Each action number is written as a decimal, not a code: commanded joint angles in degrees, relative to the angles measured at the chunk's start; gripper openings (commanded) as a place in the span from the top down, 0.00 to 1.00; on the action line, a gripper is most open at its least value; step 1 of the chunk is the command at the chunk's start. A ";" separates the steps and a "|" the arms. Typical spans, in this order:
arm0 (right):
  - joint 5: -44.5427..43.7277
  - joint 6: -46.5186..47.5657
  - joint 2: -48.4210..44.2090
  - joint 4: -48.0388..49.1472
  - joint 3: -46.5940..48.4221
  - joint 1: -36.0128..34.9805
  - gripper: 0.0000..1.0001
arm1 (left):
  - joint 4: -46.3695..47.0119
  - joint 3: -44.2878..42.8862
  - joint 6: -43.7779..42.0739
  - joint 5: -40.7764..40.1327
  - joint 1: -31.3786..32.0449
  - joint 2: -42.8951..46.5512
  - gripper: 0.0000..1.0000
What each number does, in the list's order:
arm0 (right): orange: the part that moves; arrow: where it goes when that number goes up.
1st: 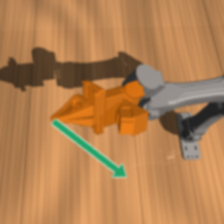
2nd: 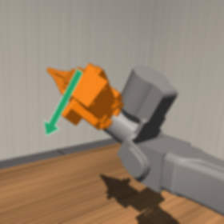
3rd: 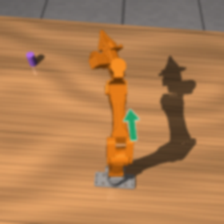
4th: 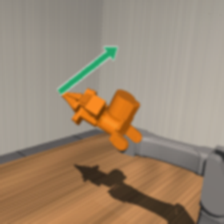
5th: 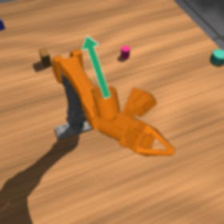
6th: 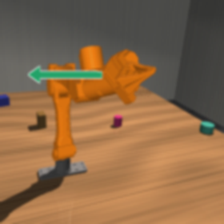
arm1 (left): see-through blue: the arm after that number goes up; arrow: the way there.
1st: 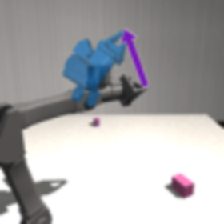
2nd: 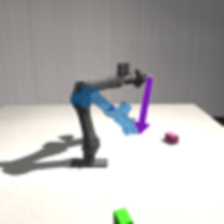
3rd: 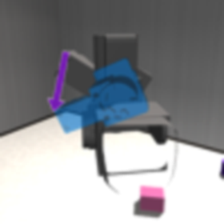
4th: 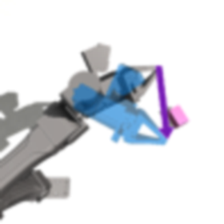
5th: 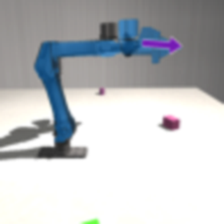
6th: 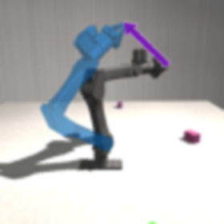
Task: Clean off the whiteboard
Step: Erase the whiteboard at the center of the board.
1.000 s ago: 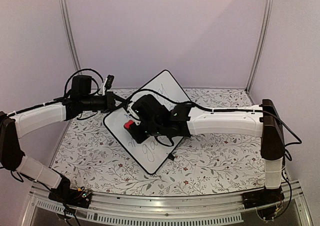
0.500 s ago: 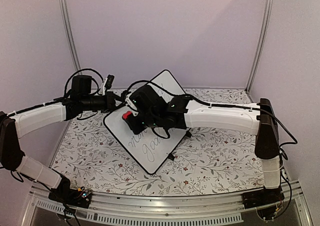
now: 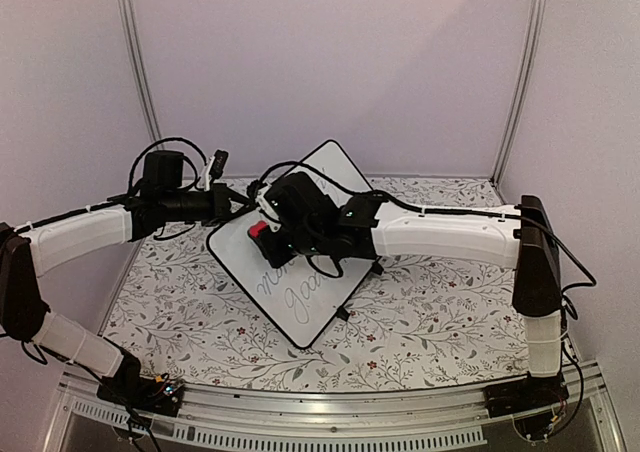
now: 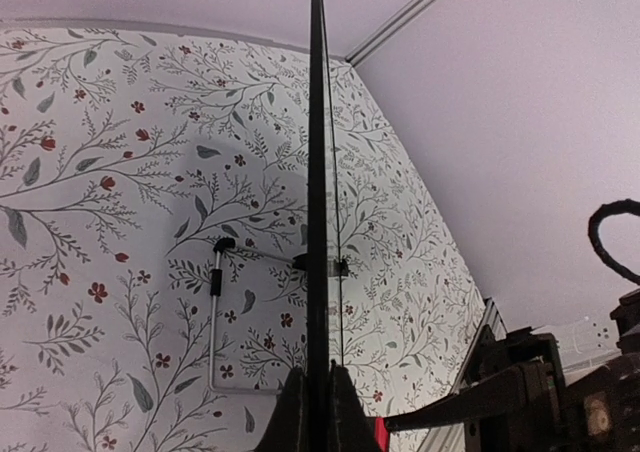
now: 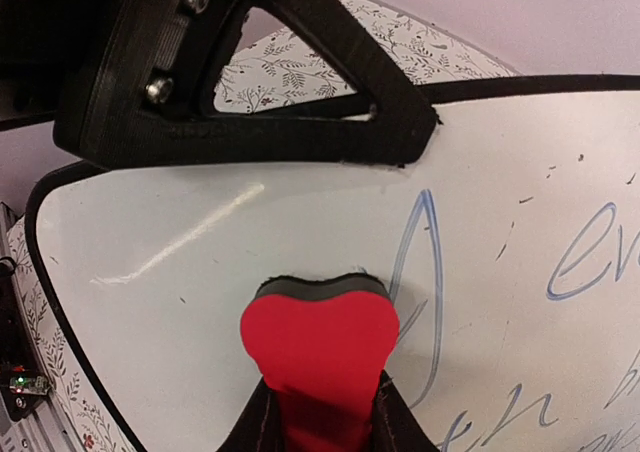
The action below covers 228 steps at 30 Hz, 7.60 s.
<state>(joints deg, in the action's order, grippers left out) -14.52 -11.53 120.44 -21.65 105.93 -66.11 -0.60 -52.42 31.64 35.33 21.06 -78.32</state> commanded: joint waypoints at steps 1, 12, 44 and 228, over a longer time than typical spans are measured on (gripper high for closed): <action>0.98 -1.16 -1.76 -2.56 -6.09 0.64 0.89 | 3.68 -0.07 -0.90 2.96 1.33 1.07 1.00; -0.06 -2.18 -4.61 -1.03 -9.44 0.17 0.89 | 3.46 0.02 -1.05 2.60 1.52 0.99 1.00; -2.30 -1.34 -3.49 -2.92 -8.11 -0.49 0.90 | 3.15 -0.19 -1.43 2.17 1.63 1.33 1.00; 5.70 3.24 1.34 -7.17 6.63 -1.44 0.93 | 2.40 0.09 -2.68 0.05 2.40 0.72 1.00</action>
<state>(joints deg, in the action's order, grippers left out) -8.86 -9.58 118.52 -26.17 106.19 -66.96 -0.45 -52.42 31.51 34.46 22.11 -78.32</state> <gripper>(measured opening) 0.233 0.024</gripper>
